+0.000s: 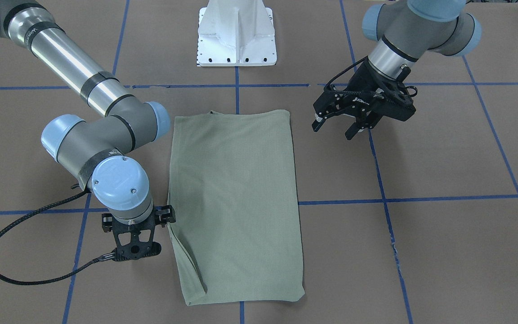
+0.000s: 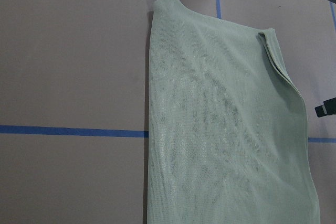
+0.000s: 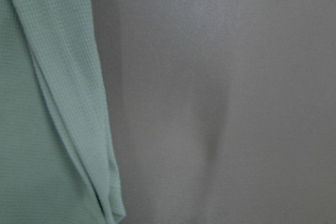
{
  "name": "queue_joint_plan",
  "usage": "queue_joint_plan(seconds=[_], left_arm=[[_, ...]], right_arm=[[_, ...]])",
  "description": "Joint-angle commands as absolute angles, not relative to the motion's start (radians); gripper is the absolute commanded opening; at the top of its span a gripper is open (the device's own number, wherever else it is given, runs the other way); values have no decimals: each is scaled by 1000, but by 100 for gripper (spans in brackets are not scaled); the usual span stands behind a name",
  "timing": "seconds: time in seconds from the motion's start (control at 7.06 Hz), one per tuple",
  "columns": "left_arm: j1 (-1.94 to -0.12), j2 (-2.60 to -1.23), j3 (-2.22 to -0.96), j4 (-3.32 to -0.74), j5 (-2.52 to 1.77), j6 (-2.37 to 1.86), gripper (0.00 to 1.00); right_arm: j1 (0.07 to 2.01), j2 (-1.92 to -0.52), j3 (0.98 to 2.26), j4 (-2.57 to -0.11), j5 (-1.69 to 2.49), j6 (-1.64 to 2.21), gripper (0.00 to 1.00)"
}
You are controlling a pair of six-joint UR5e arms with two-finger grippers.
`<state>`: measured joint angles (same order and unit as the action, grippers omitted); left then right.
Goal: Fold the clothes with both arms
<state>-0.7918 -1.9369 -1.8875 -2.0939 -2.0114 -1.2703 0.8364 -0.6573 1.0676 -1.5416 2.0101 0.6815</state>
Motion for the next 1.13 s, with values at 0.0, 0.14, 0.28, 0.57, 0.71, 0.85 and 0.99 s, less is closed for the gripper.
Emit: queue_joint_plan(seconds=[0.0, 0.14, 0.28, 0.57, 0.71, 0.85, 0.99], left_arm=[[-793, -1936, -1890, -2092, -2016, -1270, 100], [-793, -1936, -1888, -2094, -2017, -1270, 100], [-795, -1936, -1891, -2092, -2017, -1270, 100], [-796, -1936, -1893, -2094, -2019, -1270, 100], [-796, -1936, -1893, -2092, -2019, -1272, 100], [-796, -1936, -1896, -2092, -2020, -1272, 100], [-796, -1936, -1896, -2092, -2020, -1272, 100]], right_arm=[[824, -559, 949, -1534, 2002, 680, 100], [807, -554, 939, -1532, 1993, 680, 100], [795, -554, 930, -1532, 1974, 680, 100], [785, -554, 919, -1443, 1903, 683, 100], [787, -552, 913, -1422, 1860, 683, 100], [782, -552, 891, -1378, 1827, 683, 100], [778, -554, 878, -1355, 1821, 683, 100]])
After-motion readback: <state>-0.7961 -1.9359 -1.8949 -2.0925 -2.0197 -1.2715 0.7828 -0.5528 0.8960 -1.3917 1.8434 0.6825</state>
